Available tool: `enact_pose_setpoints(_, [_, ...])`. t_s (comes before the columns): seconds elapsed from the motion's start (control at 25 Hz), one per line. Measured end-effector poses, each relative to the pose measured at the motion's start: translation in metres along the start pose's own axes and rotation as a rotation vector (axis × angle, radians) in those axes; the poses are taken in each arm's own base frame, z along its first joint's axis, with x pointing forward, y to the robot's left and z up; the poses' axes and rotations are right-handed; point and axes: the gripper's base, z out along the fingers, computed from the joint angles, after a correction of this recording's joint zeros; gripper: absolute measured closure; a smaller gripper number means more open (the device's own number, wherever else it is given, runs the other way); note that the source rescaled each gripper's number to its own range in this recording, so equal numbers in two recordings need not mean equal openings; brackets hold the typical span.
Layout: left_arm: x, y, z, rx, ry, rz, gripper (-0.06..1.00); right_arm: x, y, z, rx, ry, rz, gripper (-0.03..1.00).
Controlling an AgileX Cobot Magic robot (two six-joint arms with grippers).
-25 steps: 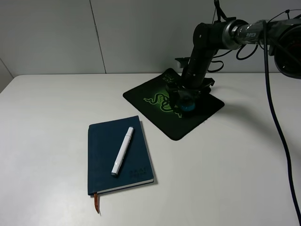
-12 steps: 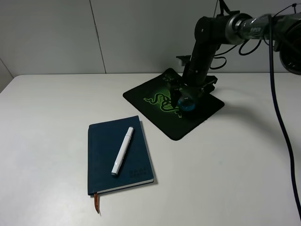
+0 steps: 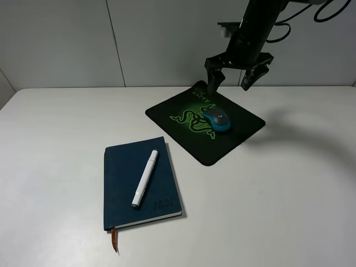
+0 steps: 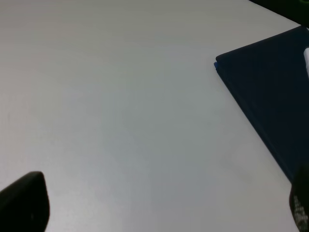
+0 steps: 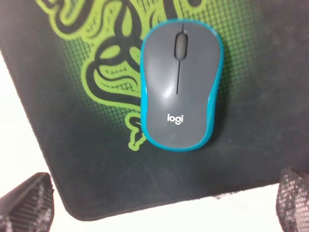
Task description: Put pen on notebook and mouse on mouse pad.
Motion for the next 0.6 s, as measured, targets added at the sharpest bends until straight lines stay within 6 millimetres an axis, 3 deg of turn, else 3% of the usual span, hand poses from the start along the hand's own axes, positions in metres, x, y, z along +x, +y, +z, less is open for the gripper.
enact_pose_setpoints(0.16, [0.0, 0.0, 0.0, 0.0, 0.0, 0.0, -0.06, 0.002, 0.003, -0.028, 0.001, -0.057, 0.003, -0.03])
enact_pose_setpoints(0.4, [0.0, 0.0, 0.0, 0.0, 0.0, 0.0, -0.06, 0.011, 0.011, -0.086, -0.001, -0.179, 0.013, -0.03])
enact_pose_setpoints(0.6, [0.0, 0.0, 0.0, 0.0, 0.0, 0.0, -0.06, 0.042, 0.017, -0.134, -0.001, -0.247, 0.01, -0.03])
